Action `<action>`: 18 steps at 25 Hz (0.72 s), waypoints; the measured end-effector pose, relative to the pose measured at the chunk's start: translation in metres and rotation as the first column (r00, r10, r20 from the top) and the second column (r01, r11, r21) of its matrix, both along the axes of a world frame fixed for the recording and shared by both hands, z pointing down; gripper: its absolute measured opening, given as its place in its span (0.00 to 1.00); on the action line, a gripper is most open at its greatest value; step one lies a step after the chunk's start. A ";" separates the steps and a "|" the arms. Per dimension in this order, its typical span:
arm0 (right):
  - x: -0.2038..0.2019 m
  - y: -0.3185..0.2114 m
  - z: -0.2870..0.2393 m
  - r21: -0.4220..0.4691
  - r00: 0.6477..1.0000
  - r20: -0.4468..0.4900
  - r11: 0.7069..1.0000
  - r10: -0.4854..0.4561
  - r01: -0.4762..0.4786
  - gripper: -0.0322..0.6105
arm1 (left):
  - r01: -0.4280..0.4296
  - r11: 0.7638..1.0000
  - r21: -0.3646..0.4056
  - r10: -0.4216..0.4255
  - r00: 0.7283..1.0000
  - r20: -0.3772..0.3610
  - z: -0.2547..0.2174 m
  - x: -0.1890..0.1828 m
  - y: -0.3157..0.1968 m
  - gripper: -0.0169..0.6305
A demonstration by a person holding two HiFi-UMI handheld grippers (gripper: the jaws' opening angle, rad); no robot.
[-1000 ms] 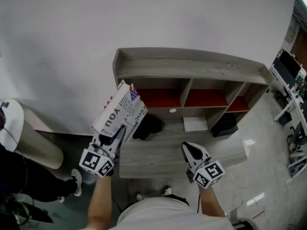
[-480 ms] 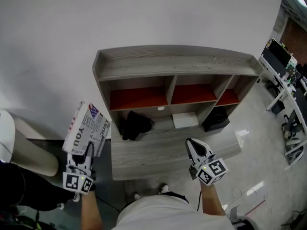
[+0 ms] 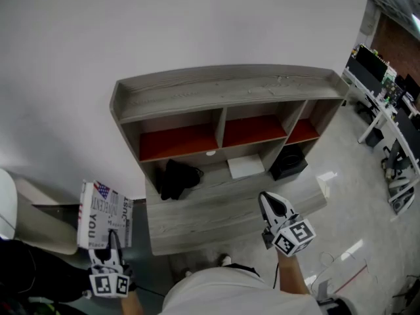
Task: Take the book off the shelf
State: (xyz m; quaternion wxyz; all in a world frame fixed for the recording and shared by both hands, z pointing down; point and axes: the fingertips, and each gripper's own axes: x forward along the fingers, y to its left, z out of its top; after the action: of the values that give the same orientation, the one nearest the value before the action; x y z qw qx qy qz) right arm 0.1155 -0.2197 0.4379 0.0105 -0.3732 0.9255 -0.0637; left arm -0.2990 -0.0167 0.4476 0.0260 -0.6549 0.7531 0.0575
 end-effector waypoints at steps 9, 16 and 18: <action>-0.023 0.006 -0.011 0.020 1.000 0.011 1.000 -0.020 0.020 0.08 | -0.068 0.997 0.033 0.067 0.997 0.042 -0.017 0.004 -0.009 0.27; -0.027 0.023 -0.004 -0.011 1.000 0.019 1.000 0.016 -0.016 0.08 | -0.105 0.994 0.037 0.103 0.994 0.043 -0.018 -0.010 -0.007 0.28; -0.031 0.028 -0.002 -0.011 1.000 0.016 1.000 0.023 -0.023 0.08 | -0.116 0.993 0.034 0.115 0.993 0.040 -0.015 -0.013 -0.007 0.28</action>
State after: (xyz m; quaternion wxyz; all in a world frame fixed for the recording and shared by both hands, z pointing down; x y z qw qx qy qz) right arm 0.0843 -0.1915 0.4358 0.0165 -0.3832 0.9207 -0.0715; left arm -0.3121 -0.0238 0.4324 0.0488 -0.6978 0.7120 0.0602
